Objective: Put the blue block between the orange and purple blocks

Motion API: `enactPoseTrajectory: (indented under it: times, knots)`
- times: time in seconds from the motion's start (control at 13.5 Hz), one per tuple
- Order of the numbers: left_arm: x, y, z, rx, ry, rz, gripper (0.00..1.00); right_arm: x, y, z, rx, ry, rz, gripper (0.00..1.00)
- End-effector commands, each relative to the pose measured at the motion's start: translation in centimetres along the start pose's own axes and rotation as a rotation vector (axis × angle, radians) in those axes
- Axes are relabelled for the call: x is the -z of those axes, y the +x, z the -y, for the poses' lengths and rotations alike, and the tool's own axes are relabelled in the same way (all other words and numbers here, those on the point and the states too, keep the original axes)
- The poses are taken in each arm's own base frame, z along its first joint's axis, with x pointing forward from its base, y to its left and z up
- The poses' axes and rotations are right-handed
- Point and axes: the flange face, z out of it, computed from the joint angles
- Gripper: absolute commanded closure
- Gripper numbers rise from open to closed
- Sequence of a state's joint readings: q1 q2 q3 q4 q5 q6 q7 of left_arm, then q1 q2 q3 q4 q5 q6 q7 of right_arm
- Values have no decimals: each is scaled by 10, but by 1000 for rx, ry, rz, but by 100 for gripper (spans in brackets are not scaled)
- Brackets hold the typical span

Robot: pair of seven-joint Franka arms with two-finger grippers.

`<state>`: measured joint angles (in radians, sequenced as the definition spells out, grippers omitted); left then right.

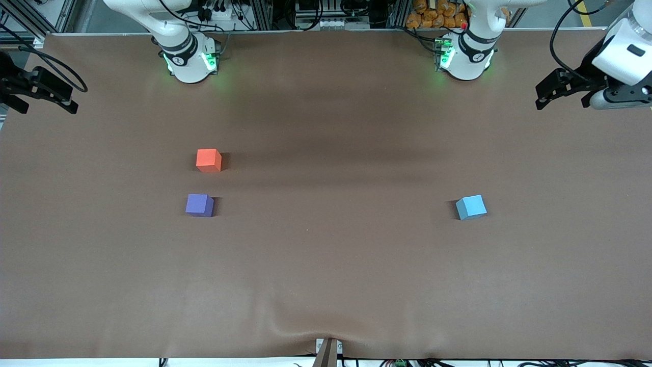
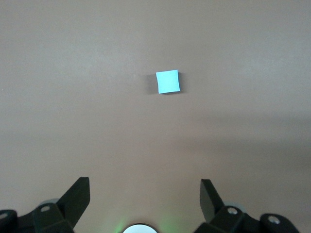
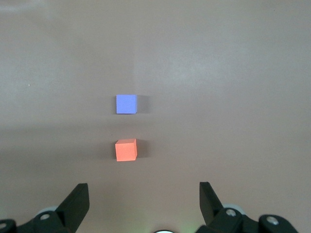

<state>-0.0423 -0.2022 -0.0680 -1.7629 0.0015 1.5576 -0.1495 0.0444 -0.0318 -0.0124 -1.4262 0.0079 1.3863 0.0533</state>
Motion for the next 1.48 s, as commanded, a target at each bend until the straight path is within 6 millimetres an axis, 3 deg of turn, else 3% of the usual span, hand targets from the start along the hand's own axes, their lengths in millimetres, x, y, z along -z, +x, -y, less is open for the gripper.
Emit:
enactPoseTrajectory:
  times: [0.0, 0.52, 0.89, 1.11, 1.41]
  knots:
    - [10, -8, 5, -12, 21, 11, 0, 4, 0, 0, 7, -12, 2, 0]
    - [16, -3, 8, 8, 17, 9, 0, 3, 0, 4, 15, -11, 7, 0]
    - [-4, 9, 6, 8, 14, 51, 0, 2, 0, 5, 16, -11, 8, 0]
    - [-39, 24, -5, -9, 28, 78, 0, 2, 0, 4, 15, -11, 8, 0]
    - [-131, 53, -11, -8, 15, 41, 0, 3, 0, 4, 15, -11, 7, 0]
